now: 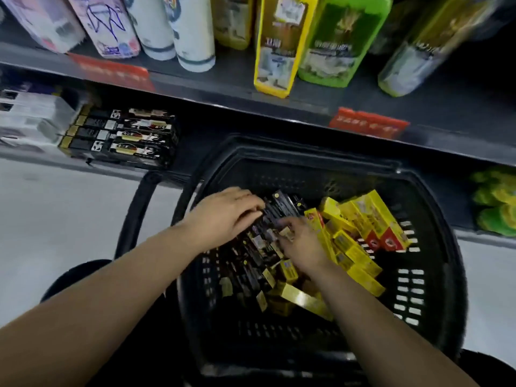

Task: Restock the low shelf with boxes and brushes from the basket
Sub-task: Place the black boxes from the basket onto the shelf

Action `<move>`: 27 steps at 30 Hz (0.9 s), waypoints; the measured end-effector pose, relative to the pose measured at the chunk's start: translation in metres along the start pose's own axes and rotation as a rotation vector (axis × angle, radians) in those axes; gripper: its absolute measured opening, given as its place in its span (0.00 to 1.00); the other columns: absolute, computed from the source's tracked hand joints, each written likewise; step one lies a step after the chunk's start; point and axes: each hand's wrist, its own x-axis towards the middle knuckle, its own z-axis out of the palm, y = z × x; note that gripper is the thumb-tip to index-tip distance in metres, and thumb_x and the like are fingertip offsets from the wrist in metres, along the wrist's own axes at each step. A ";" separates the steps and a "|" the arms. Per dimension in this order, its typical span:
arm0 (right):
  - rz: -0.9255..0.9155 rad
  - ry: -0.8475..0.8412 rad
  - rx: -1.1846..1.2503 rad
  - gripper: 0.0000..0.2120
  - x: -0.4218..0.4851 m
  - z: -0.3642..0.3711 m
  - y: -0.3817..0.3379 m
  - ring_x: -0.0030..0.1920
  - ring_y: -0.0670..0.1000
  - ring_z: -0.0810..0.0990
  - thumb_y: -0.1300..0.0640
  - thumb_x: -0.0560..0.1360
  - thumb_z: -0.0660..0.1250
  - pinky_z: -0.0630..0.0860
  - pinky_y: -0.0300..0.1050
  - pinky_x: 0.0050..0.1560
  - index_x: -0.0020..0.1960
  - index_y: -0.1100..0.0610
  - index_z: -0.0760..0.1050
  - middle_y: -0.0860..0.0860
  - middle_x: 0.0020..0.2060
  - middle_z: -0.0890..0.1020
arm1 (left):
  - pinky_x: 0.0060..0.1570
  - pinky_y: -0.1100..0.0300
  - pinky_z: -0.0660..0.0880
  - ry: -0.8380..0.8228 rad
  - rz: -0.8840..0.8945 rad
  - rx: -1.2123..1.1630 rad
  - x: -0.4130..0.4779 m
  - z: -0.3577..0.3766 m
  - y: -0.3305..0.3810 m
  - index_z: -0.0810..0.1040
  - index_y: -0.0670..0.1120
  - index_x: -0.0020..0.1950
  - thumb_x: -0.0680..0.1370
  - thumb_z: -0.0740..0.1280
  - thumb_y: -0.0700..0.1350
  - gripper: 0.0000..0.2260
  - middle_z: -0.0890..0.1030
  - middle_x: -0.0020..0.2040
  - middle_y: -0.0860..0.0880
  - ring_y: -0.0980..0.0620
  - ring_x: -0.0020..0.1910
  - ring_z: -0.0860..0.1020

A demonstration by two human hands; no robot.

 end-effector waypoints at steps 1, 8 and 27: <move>-0.040 0.035 -0.108 0.16 0.011 0.007 0.014 0.60 0.53 0.73 0.60 0.75 0.66 0.69 0.39 0.54 0.62 0.57 0.72 0.54 0.60 0.71 | 0.56 0.51 0.74 0.008 0.017 -0.004 0.000 0.012 -0.005 0.78 0.44 0.59 0.80 0.62 0.46 0.12 0.81 0.54 0.45 0.45 0.55 0.78; -0.223 0.247 -0.571 0.25 0.028 0.048 0.043 0.62 0.56 0.69 0.53 0.76 0.64 0.66 0.46 0.62 0.70 0.59 0.63 0.56 0.62 0.70 | 0.45 0.52 0.77 0.159 0.126 0.070 -0.012 0.032 -0.019 0.81 0.43 0.47 0.80 0.55 0.51 0.17 0.81 0.42 0.49 0.48 0.42 0.79; -0.225 -0.176 0.782 0.11 -0.047 0.024 0.003 0.42 0.42 0.83 0.61 0.72 0.72 0.77 0.33 0.40 0.50 0.47 0.78 0.43 0.42 0.85 | 0.53 0.53 0.77 -0.023 -0.811 -1.121 -0.044 0.049 0.041 0.70 0.49 0.64 0.78 0.61 0.54 0.16 0.80 0.56 0.49 0.51 0.53 0.80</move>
